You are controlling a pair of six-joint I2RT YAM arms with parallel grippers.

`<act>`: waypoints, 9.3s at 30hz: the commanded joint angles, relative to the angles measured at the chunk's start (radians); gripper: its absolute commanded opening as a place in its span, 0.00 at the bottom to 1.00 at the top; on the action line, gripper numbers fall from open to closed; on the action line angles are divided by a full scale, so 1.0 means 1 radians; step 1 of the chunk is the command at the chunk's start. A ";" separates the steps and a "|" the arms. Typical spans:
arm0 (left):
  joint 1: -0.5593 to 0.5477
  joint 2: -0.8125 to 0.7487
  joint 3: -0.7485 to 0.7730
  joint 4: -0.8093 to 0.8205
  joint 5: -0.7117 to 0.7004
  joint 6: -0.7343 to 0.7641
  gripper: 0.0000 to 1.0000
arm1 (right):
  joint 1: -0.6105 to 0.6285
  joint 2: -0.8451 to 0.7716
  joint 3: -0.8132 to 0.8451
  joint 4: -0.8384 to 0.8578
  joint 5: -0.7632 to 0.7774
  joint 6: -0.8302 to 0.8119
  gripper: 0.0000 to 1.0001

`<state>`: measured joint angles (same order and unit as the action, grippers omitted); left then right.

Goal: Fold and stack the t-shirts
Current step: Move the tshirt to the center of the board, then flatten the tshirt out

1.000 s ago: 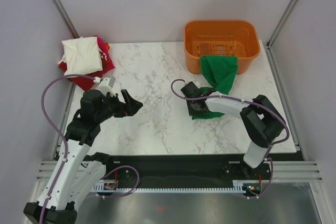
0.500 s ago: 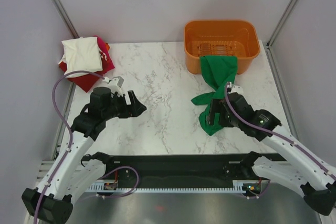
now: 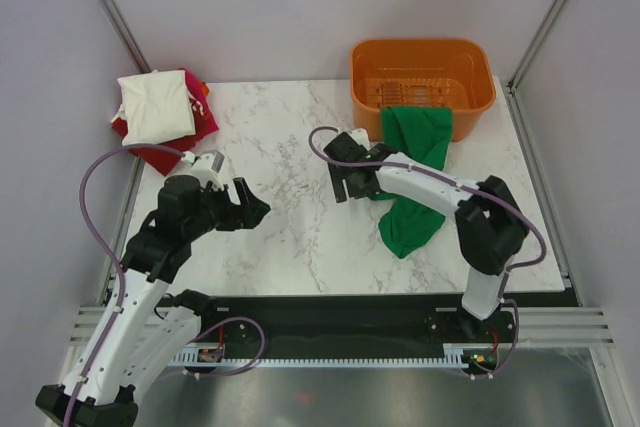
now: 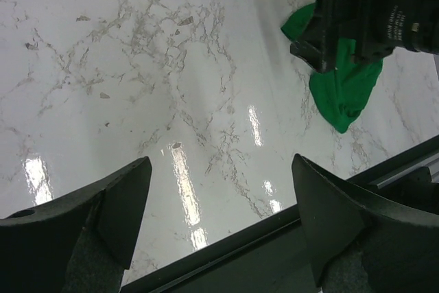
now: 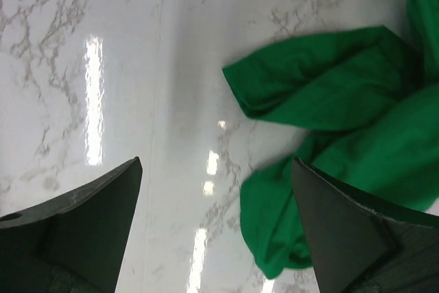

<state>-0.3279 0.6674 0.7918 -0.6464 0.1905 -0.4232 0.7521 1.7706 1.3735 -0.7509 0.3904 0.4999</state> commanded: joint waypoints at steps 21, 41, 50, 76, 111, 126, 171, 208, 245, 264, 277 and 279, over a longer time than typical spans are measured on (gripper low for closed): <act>-0.003 0.021 0.029 -0.002 -0.039 0.037 0.90 | -0.191 0.196 -0.132 0.266 -0.148 -0.063 0.41; -0.002 -0.147 0.029 -0.018 -0.250 0.004 0.91 | 0.306 0.084 0.340 0.104 -0.271 -0.038 0.82; -0.002 -0.059 0.030 -0.032 -0.247 -0.037 0.90 | 0.182 -0.177 0.030 0.127 -0.133 0.049 0.98; -0.318 0.733 -0.020 0.338 -0.249 -0.276 0.86 | -0.178 -0.321 -0.298 0.223 -0.312 -0.103 0.98; -0.083 0.017 0.511 -0.392 -0.749 -0.022 0.02 | -0.158 -0.359 -0.315 0.326 -0.409 -0.061 0.98; -0.085 -0.052 0.407 -0.438 -0.699 -0.057 0.02 | -0.045 -0.226 -0.145 0.355 -0.404 -0.084 0.98; -0.076 -0.092 0.096 -0.177 -0.471 -0.025 0.02 | 0.093 0.931 1.055 0.355 0.004 -0.213 0.32; -0.066 -0.108 0.093 -0.176 -0.487 -0.029 0.02 | 0.194 0.520 0.567 0.392 -0.338 -0.127 0.55; -0.068 -0.109 0.092 -0.176 -0.493 -0.032 0.02 | 0.201 0.501 0.518 0.251 -0.160 -0.136 0.00; -0.066 -0.115 0.092 -0.177 -0.480 -0.031 0.02 | 0.139 -0.478 -0.522 0.167 -0.019 0.196 0.00; -0.066 -0.103 0.090 -0.177 -0.484 -0.031 0.02 | 0.214 -0.845 -0.638 0.166 0.114 0.364 0.98; -0.062 -0.097 0.090 -0.176 -0.484 -0.031 0.02 | 0.211 -0.622 -0.504 0.197 0.182 0.211 0.98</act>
<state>-0.3985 0.5625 0.8833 -0.8581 -0.2859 -0.4801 0.9619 0.9356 0.6785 -0.6659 0.4313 0.8677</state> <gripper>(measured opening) 0.028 0.979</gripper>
